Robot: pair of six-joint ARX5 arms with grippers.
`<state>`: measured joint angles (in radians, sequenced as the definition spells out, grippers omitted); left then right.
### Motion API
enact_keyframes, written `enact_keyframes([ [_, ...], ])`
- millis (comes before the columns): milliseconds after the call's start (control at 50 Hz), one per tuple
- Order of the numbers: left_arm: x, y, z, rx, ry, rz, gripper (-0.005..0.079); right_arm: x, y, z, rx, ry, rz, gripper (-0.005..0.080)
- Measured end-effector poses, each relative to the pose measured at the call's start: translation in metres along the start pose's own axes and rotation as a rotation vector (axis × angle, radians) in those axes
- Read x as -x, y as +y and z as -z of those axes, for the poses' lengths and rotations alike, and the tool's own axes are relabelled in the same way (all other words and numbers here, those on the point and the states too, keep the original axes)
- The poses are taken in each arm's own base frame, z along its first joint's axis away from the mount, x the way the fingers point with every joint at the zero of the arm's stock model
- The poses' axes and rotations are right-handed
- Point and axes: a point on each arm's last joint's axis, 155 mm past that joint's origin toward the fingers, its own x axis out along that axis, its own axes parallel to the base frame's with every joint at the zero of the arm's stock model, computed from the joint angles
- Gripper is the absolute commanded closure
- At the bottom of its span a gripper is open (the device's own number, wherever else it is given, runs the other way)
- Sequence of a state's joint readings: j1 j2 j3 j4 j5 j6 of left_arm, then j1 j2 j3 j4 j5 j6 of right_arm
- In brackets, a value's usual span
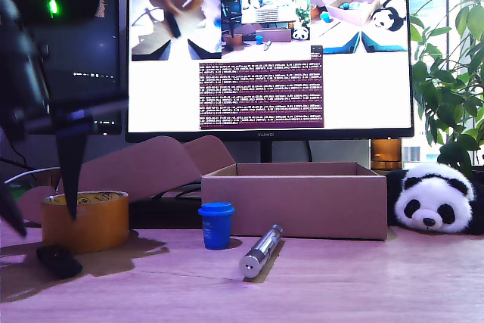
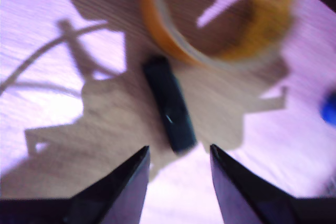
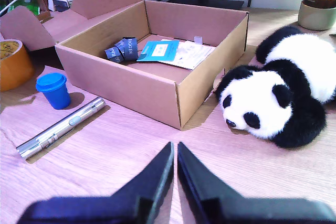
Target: Pick up the USB drive and place it inside the cardboard box
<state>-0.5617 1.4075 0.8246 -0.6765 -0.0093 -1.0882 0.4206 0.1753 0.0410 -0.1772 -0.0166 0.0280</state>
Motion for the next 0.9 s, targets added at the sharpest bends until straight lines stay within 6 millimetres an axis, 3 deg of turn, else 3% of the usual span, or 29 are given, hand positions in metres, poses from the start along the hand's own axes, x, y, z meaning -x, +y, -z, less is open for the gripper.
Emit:
enact_keyframes([
  [280,-0.013,-0.007,0.002,0.033,0.024,0.009,0.0418,0.0,0.0,-0.001,0.0,-0.004,0.0,0.0765],
  [560,-0.027,-0.001,0.005,0.034,0.05,-0.038,0.0421,0.0,0.0,-0.002,0.0,-0.01,-0.001,0.0765],
  [900,-0.029,-0.004,0.004,0.034,0.045,-0.029,0.046,0.0,0.006,-0.002,0.007,-0.009,-0.021,0.0765],
])
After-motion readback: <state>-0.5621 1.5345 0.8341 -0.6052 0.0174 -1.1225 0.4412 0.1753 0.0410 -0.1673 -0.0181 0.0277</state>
